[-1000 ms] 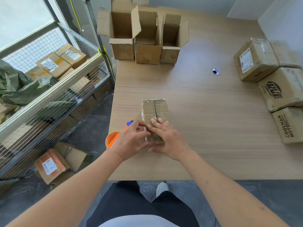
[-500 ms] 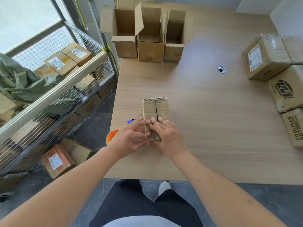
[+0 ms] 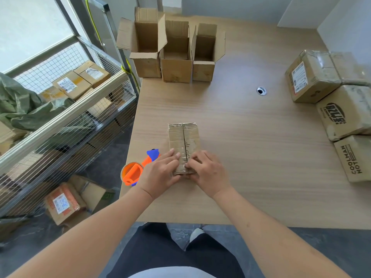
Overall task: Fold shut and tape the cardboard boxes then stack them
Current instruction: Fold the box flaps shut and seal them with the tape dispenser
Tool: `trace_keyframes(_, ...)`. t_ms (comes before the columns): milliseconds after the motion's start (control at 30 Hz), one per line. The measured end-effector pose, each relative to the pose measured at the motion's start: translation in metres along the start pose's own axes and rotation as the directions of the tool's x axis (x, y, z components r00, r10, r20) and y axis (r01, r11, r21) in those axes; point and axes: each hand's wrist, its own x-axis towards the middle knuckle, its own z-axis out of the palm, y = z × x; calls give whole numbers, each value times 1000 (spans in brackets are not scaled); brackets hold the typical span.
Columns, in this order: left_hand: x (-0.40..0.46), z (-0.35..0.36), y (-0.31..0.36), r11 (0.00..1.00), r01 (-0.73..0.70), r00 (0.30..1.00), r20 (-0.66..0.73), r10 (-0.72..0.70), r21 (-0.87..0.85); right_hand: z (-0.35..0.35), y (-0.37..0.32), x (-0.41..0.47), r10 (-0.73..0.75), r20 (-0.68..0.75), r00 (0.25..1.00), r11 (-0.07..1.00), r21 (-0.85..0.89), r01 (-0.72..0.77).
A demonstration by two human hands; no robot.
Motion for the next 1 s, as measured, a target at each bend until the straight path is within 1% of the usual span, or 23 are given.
trace_keyframes(100,1,3,8,999,32,999,-17,-32,24,1,-2,1,-3,12,1000,1000,-2,3)
trace_keyframes(233,0,2,11,996,87,996,4,-87,30,-20,14,-4,-44,174,984,985,172,14)
trace_keyframes(300,2,3,14,993,103,995,2,-103,56,-29,21,-8,-45,206,977,978,207,1)
trace_keyframes(400,6,10,21,989,132,991,-18,-131,69,-33,25,-13,39,147,988,988,145,-61)
trace_keyframes(467,6,15,24,988,147,989,-29,-146,53,-30,27,-14,52,129,990,992,107,-66)
trace_keyframes(533,4,18,25,985,166,985,-42,-165,39,-24,26,-15,66,106,992,992,104,-77)
trace_keyframes(667,5,22,29,979,202,978,-50,-202,-2,-12,21,-22,181,44,982,972,146,-186)
trace_keyframes(767,3,20,30,970,242,969,-41,-243,-27,-9,19,-24,289,29,957,919,271,-285)
trace_keyframes(833,3,19,31,966,258,965,-41,-258,-22,-11,19,-24,389,39,920,843,389,-373)
trace_keyframes(900,4,18,34,961,274,961,-43,-275,-22,-14,19,-24,470,83,879,756,477,-449)
trace_keyframes(933,5,17,36,957,288,956,-42,-289,-29,-16,20,-25,492,103,865,727,498,-473)
trace_keyframes(1000,6,18,40,951,308,950,-40,-309,-34,-16,18,-26,521,117,845,703,504,-503)
